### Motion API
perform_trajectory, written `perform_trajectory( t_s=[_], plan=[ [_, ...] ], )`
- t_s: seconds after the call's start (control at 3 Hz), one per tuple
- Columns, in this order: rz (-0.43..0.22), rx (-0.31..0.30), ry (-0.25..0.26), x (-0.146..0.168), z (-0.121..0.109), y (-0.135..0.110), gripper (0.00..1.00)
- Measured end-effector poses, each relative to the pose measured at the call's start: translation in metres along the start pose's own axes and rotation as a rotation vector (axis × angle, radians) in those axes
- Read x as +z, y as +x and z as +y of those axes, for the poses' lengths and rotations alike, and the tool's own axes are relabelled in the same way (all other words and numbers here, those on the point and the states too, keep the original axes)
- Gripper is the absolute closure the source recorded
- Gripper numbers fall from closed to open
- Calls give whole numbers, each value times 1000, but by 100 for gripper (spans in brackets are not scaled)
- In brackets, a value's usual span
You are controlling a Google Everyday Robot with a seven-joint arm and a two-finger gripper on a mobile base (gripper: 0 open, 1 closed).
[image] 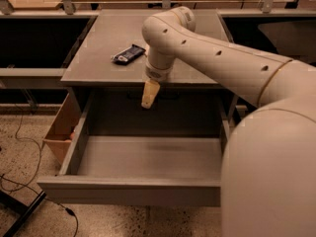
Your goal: Close top drawer
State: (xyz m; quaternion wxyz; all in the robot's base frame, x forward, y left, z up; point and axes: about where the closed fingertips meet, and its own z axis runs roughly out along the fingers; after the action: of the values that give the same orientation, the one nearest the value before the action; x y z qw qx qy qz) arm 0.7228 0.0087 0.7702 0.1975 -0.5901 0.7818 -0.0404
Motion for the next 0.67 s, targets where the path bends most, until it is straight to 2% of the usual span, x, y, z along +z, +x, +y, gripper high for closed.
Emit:
perform_trajectory(
  t_s=[0.33,0.67],
  plan=[
    [-3,16,52,12,-21,-11,0],
    [-3,16,52,7,-16,-9,0]
  ],
)
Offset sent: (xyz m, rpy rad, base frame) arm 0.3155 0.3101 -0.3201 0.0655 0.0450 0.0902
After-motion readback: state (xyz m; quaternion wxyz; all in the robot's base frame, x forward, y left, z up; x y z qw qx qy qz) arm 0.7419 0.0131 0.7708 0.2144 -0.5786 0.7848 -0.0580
